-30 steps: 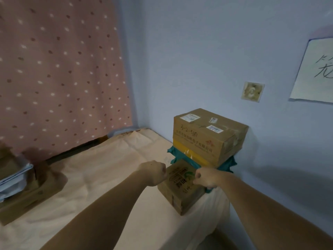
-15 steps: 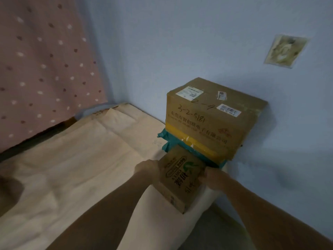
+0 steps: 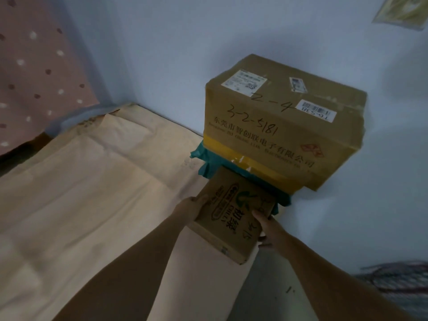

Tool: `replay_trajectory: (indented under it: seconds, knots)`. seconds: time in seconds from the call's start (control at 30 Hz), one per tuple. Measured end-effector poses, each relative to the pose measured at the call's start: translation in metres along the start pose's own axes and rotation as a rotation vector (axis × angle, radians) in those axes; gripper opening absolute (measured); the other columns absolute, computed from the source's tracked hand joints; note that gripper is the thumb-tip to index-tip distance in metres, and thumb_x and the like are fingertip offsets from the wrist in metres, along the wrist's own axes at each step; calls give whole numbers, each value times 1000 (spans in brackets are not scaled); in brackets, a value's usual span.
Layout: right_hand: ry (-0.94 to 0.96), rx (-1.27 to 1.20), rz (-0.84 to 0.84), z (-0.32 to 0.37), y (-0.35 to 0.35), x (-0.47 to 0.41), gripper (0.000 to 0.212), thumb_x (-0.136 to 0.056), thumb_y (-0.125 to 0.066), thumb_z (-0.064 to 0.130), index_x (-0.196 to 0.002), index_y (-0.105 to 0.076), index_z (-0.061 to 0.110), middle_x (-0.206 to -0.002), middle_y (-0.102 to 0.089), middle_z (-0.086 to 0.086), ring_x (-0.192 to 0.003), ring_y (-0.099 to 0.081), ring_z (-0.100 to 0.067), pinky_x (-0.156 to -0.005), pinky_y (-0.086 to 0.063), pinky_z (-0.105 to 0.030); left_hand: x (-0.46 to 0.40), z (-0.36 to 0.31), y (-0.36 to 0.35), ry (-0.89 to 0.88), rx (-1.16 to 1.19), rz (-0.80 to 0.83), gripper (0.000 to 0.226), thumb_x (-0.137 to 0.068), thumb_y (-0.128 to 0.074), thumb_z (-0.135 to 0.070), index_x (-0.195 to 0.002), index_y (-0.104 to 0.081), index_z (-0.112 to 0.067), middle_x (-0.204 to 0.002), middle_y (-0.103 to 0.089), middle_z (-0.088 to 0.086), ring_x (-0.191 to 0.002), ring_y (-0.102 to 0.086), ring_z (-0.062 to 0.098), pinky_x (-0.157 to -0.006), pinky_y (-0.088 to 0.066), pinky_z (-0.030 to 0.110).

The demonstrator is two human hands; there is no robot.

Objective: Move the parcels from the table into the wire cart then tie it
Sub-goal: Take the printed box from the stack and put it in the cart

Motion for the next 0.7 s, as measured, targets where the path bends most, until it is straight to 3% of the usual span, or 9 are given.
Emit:
replay_trajectory:
  seconds: [0.1,0.27,0.33,0.43,0.5,0.57,0.6,0.67,0.7]
  knots:
    - [-3,-74,-9,-4,-4,7,74,-95,-56,62,-156,-32,28,-151,-49,-13,-130,-53,-41,-112,-42,-59,11,3,5,17,30,22,69,-95,-36,-72,-128,-63,-18,-126,-66,4,-111,-61,24,-104,-45,34]
    - [35,-99,-13,0,-3,28,88,-82,-63,74,-154,-38,30,-153,-46,-9,-136,-45,-38,-114,-35,-61,56,10,37,95,140,5,66,-86,-51,-77,-105,-68,-16,-108,-71,3,-95,-70,25,-83,-62,41]
    - [50,-130,11,4,-1,43,86,-75,-67,78,-143,-52,27,-141,-60,-9,-130,-52,-38,-113,-37,-62,80,13,50,77,191,-66,70,-82,-53,-79,-97,-75,-14,-97,-76,6,-80,-76,28,-71,-64,41]
    - [109,-206,79,4,4,70,87,-57,-78,79,-123,-67,23,-108,-78,-10,-109,-69,-38,-101,-51,-61,118,15,61,-1,268,-208,72,-83,-51,-78,-84,-77,-11,-75,-77,7,-59,-74,26,-55,-61,34]
    - [135,-247,104,1,9,90,92,-47,-85,77,-119,-68,22,-110,-78,-13,-105,-71,-40,-94,-56,-62,142,13,58,-89,290,-312,71,-84,-51,-77,-80,-76,-11,-64,-75,6,-53,-71,24,-50,-56,30]
    - [178,-239,127,-3,14,115,93,-45,-87,76,-118,-67,23,-118,-73,-15,-107,-70,-41,-92,-56,-64,167,9,51,-152,381,-382,66,-83,-54,-75,-86,-75,-13,-69,-76,5,-63,-73,24,-55,-57,32]
    - [198,-232,137,-6,17,129,93,-45,-87,77,-119,-67,23,-120,-72,-15,-109,-69,-41,-93,-55,-64,180,7,46,-174,453,-383,64,-82,-55,-74,-92,-75,-14,-78,-77,6,-73,-74,26,-65,-60,36]
    - [231,-228,151,-14,27,157,93,-50,-85,77,-123,-66,23,-123,-71,-15,-113,-67,-42,-97,-54,-62,206,2,33,-202,563,-312,65,-84,-56,-70,-108,-72,-12,-95,-77,12,-88,-73,31,-81,-59,41]
    - [247,-227,151,-20,34,172,94,-51,-84,77,-125,-65,23,-124,-71,-16,-114,-66,-43,-99,-53,-62,221,-1,25,-219,594,-253,66,-86,-53,-69,-113,-71,-12,-100,-77,13,-90,-73,30,-81,-58,39]
Point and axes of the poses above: each hand's wrist, its own x-axis away from the middle knuckle, its own y-axis out of the back of the hand, z = x × y, the point moved 1 cm from there along -x, towards the middle knuckle
